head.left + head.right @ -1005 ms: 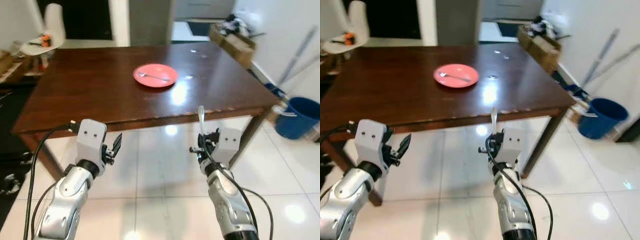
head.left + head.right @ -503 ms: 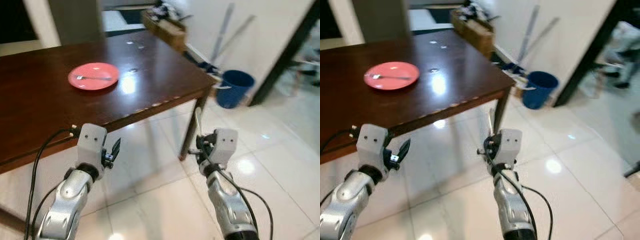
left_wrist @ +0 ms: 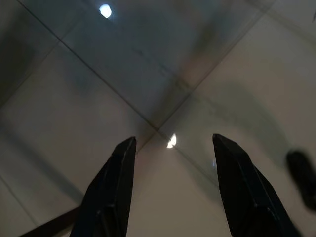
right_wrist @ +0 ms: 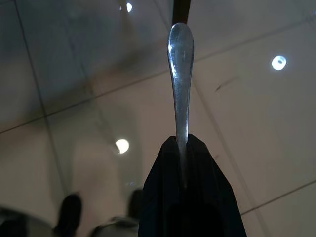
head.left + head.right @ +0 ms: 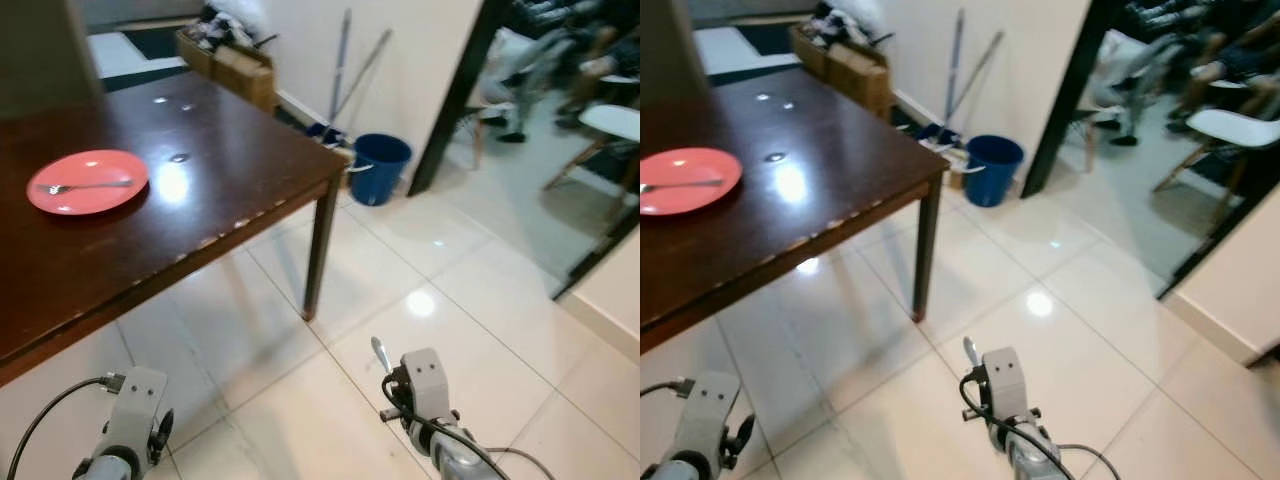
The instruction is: Setting the table
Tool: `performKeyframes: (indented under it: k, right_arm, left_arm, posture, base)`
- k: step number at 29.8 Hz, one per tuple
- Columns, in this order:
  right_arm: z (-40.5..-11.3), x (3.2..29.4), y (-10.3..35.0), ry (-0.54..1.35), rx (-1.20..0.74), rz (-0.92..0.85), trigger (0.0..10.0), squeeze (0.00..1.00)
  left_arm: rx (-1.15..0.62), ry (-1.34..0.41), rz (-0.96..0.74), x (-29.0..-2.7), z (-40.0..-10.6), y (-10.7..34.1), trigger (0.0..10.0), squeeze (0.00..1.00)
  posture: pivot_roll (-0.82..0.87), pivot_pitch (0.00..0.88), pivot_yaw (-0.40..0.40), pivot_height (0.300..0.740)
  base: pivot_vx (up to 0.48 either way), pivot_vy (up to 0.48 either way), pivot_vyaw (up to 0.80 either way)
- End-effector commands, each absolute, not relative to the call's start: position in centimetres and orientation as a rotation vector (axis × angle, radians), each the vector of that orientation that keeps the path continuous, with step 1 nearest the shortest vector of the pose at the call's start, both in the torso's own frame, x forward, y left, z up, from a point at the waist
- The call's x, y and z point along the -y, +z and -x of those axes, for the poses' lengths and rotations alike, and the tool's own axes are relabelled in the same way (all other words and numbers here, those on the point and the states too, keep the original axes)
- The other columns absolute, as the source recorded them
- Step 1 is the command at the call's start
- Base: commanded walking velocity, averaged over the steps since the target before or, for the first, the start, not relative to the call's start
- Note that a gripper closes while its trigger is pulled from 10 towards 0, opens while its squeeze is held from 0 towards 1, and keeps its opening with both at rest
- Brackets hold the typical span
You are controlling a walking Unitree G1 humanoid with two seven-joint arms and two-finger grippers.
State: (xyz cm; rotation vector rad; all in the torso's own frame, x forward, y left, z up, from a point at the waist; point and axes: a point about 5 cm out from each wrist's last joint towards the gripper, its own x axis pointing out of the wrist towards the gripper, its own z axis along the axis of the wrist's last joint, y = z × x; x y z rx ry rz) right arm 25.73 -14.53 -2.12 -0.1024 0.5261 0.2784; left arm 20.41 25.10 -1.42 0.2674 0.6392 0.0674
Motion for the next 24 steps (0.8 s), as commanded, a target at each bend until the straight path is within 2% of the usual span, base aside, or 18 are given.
performKeyframes:
  k: [1, 6, 24]
  right_arm:
    - [-24.9, 15.0, -3.0, 0.278, -0.563, 0.119, 10.0, 0.0]
    - [-24.3, 14.4, -3.5, 0.321, -0.568, 0.129, 10.0, 0.0]
    - [-25.0, 14.4, -3.2, 0.322, -0.529, 0.134, 10.0, 0.0]
  left_arm:
    - [-0.667, 0.081, -0.249, -25.0, -19.8, -2.3, 10.0, 0.0]
    - [-0.681, 0.159, -0.172, -25.5, -19.4, -3.0, 10.0, 0.0]
    - [-0.651, 0.166, -0.186, -26.0, -19.9, -3.5, 10.0, 0.0]
  posture:
    - [0.06, 0.032, 0.023, 0.74]
    - [0.07, 0.028, 0.019, 0.74]
    - [0.07, 0.011, 0.014, 0.74]
  base:
    - [0.0, 0.0, -0.77]
    - [0.0, 0.0, -0.77]
    - [0.0, 0.0, -0.77]
